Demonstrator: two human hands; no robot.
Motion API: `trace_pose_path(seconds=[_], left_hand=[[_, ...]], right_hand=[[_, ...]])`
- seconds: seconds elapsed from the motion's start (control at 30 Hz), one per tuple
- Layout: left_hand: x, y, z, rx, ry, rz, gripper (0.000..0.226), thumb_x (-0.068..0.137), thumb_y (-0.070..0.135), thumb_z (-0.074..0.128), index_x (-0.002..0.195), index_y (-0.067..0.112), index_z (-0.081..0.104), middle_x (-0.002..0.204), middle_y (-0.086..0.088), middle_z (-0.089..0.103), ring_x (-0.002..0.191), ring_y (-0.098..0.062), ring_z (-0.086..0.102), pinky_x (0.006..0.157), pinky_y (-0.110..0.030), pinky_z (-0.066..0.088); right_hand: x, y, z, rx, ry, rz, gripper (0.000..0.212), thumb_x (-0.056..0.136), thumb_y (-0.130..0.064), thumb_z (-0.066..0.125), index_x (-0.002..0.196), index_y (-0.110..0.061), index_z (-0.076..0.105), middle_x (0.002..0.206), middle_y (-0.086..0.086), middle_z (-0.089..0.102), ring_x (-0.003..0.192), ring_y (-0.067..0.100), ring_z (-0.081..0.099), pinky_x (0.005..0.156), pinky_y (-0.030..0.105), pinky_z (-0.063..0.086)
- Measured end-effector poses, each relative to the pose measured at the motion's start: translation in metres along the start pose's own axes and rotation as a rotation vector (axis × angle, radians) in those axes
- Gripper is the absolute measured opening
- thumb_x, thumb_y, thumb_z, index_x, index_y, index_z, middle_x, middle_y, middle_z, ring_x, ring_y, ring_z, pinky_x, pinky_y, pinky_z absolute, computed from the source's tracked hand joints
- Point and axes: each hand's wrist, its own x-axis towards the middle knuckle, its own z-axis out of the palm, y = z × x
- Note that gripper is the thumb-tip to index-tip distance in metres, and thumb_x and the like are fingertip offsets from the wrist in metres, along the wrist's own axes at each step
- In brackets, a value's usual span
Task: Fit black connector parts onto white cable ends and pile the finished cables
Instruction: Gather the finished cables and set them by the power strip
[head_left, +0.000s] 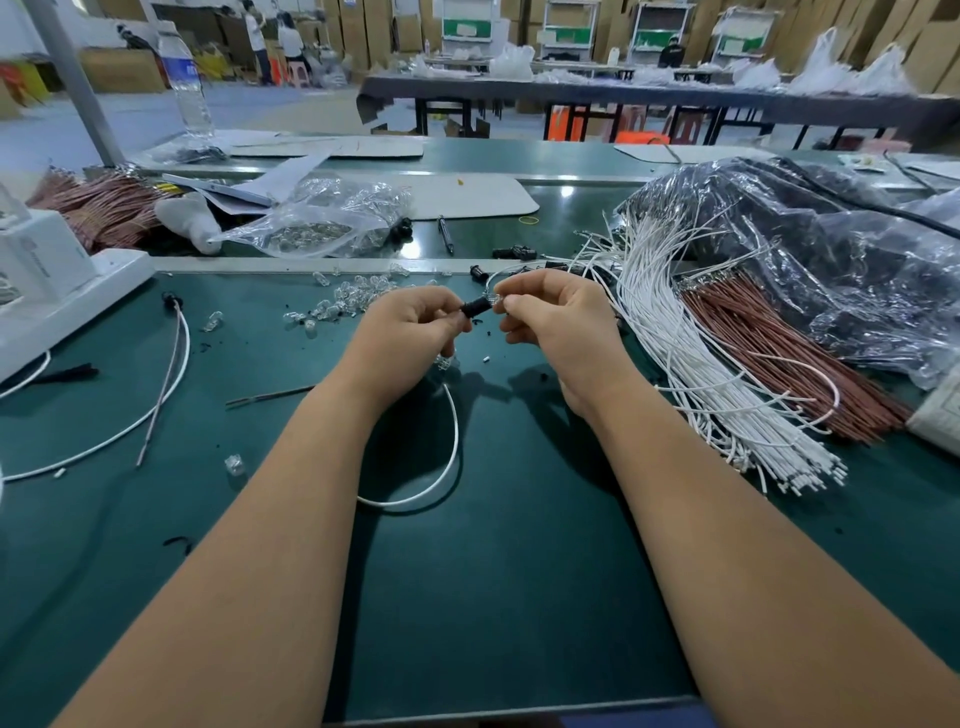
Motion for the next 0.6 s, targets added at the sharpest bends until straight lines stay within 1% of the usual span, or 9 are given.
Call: trace_pose_path(seconds=[0.17,0.33,0.43,0.5,0.53,0.6], left_hand=[[-0.0022,0.0031,-0.0003,-0.005,-0.007,-0.008,0.018,0.094,0.01,0.057,0.08,0.012,0.068,0.063,-0.008,0.058,0.048,-0.001,0.043,0.049,-0.009,0.033],[-0.0034,0.0044,-0.0013,0.015,-0.013,-0.018,0.019,0.093,0.01,0.056,0.08,0.012,0.069,0.064,-0.007,0.061,0.053,-0.004,0.048,0.053,-0.011,0.036],[-0.004,0.0044,-0.0014,0.04,-0.029,-0.019,0.019,0.093,0.014,0.056,0.08,0.012,0.07,0.066,-0.009,0.065,0.063,-0.013,0.052,0.063,-0.02,0.04],[-0.0042,0.0039,-0.0011,0.061,-0.037,-0.013,0.02,0.094,0.017,0.057,0.08,0.012,0.07,0.069,-0.01,0.067,0.065,-0.017,0.054,0.067,-0.026,0.041],[-0.0043,0.0034,-0.001,0.072,-0.035,-0.006,0.02,0.094,0.018,0.057,0.079,0.013,0.07,0.069,-0.009,0.067,0.064,-0.016,0.054,0.066,-0.025,0.041],[-0.004,0.0028,-0.0009,0.082,-0.022,0.014,0.019,0.094,0.02,0.058,0.08,0.014,0.069,0.066,-0.006,0.066,0.056,-0.008,0.051,0.058,-0.018,0.04]], right_hand=[[-0.0005,0.0,-0.0014,-0.008,0.001,-0.005,0.019,0.088,0.003,0.058,0.085,-0.011,0.071,0.079,0.005,0.068,0.061,0.005,0.061,0.063,0.02,0.053],[-0.0008,0.0001,-0.0019,-0.045,-0.006,-0.04,0.022,0.086,0.003,0.061,0.082,-0.016,0.072,0.075,0.0,0.068,0.063,0.004,0.061,0.065,0.019,0.053],[-0.0015,0.0003,-0.0012,-0.111,-0.011,-0.08,0.023,0.085,0.003,0.062,0.081,-0.017,0.073,0.072,-0.003,0.069,0.061,0.004,0.06,0.066,0.02,0.055],[-0.0023,0.0002,-0.0005,-0.128,-0.022,-0.088,0.024,0.085,0.003,0.062,0.08,-0.018,0.073,0.072,-0.004,0.069,0.061,0.003,0.06,0.065,0.019,0.054],[-0.0025,0.0004,-0.0003,-0.115,-0.025,-0.078,0.023,0.085,0.002,0.063,0.08,-0.018,0.073,0.072,-0.004,0.069,0.062,0.003,0.061,0.064,0.019,0.053],[-0.0025,0.0004,-0.0001,-0.028,-0.026,-0.028,0.017,0.086,-0.001,0.065,0.083,-0.016,0.073,0.073,-0.001,0.069,0.065,0.006,0.062,0.064,0.019,0.053]])
